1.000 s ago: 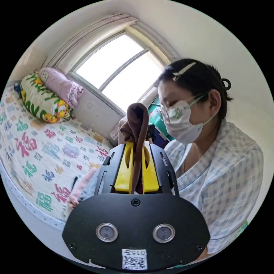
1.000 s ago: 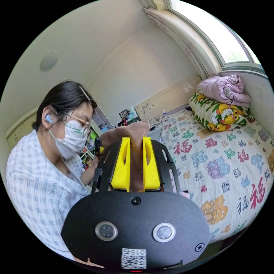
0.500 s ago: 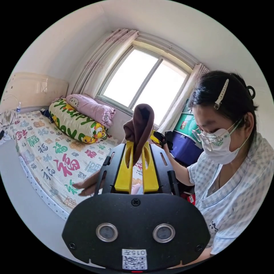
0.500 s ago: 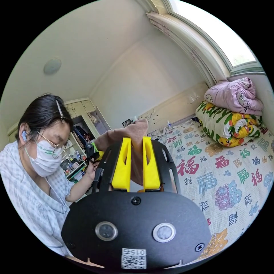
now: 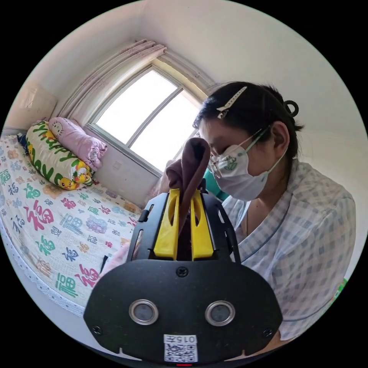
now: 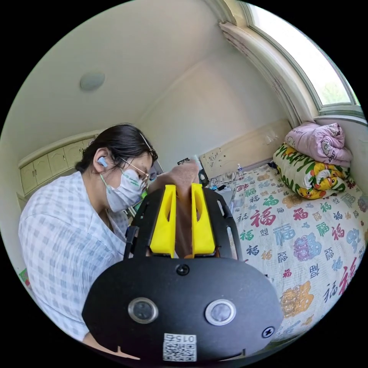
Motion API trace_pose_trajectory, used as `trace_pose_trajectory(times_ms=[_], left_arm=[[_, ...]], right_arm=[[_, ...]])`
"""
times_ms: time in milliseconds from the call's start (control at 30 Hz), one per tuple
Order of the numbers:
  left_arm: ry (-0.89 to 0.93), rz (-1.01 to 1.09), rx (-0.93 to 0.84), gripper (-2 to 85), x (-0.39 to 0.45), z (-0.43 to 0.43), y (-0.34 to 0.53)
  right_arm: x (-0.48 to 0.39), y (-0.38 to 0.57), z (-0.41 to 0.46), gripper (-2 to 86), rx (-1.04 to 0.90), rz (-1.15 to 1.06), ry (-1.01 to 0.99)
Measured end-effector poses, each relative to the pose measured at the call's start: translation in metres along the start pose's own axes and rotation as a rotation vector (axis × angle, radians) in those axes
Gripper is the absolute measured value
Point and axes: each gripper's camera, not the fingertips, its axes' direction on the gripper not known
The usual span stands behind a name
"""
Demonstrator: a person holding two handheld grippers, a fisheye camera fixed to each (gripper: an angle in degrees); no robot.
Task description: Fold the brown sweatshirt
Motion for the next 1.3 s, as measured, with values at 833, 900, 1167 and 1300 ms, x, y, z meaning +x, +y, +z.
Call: trace_pose_trajectory(times_ms=[833,900,1167,1300], left_arm=[[-0.315,-0.808,-0.050,3.9,-0.213,-0.036,0.117],[-0.376,-0.765,-0.011,2.7,-0.200,-0.058,0.112],[-0.431,-0.449,0.413,0.8,-0.215,-0.125,0.134],[-0.110,-0.487,0.463,-0.5,-0.262,-0.124,0.155]], right_arm=[[0.286,0.059,0.125,4.0,-0.365,0.457,0.194],[0.308,0.052,0.091,1.1,-0.291,0.442,0.201],[0.495,0.118,0.116,-0.6,0.017,0.754,-0.589],[0.533,0.137,0.179,-0.6,-0.038,0.783,-0.793]])
